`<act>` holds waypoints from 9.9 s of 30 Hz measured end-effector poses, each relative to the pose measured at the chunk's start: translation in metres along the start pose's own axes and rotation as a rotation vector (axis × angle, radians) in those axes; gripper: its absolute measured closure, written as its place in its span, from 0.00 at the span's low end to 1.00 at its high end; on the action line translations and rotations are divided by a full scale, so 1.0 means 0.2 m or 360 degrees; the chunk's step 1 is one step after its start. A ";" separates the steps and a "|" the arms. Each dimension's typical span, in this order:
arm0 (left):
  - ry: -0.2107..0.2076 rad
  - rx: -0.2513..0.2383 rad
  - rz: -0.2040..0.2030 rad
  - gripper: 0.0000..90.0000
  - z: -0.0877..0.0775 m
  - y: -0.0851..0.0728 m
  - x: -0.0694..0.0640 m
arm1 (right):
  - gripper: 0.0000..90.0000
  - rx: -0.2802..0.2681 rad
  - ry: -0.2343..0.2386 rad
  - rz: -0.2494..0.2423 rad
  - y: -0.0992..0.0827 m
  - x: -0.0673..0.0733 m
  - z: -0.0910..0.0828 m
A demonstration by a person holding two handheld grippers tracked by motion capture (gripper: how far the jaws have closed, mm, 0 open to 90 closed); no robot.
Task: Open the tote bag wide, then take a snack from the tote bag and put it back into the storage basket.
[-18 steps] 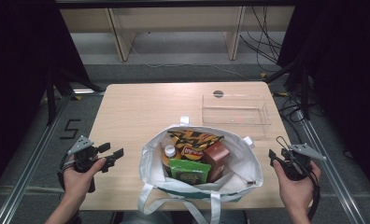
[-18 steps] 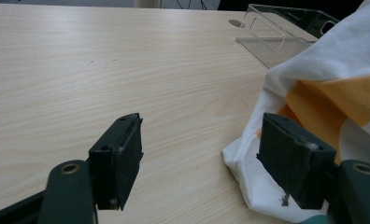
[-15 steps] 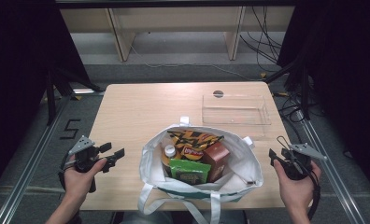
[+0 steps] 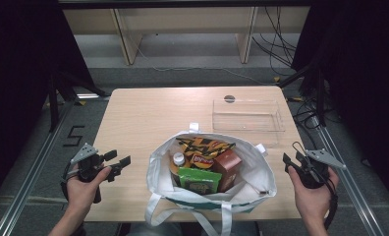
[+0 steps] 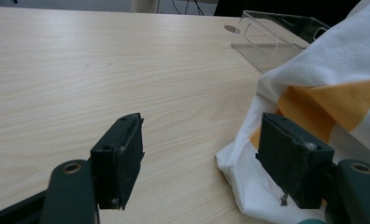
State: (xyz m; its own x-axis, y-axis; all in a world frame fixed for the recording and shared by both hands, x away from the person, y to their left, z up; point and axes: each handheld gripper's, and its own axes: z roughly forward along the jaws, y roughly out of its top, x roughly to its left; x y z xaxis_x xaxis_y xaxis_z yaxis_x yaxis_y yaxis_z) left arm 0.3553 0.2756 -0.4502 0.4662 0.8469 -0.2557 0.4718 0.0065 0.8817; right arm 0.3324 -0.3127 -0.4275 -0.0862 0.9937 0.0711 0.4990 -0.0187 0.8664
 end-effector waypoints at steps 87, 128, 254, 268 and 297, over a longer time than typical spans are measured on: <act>-0.0365 0.0116 0.0444 0.92 0.27 0.38 -0.46 | 0.88 -0.0105 0.0517 -0.0596 0.34 0.49 -0.08; -0.0277 0.0350 0.0460 0.89 0.55 0.14 -0.36 | 0.88 0.0186 0.0473 -0.0628 0.10 0.48 0.21; -0.0183 0.0039 0.0159 0.32 0.12 0.00 -0.21 | 0.60 0.0010 0.0353 -0.0181 -0.02 0.24 -0.06; -0.0163 0.0024 0.0159 0.32 0.11 0.01 -0.19 | 0.58 -0.0072 0.0381 -0.0211 0.04 0.23 -0.11; -0.0192 0.0019 0.0199 0.32 0.10 0.04 -0.22 | 0.57 0.0044 0.0840 -0.0307 0.31 0.56 -0.06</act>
State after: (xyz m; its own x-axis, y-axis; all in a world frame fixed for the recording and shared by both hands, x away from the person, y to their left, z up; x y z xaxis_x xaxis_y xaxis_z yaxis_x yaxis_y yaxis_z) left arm 0.3536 0.2280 -0.4399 0.6076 0.7710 -0.1908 0.4132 -0.1016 0.9050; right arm 0.3426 -0.2045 -0.3599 -0.5942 0.7889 0.1566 0.4534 0.1678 0.8754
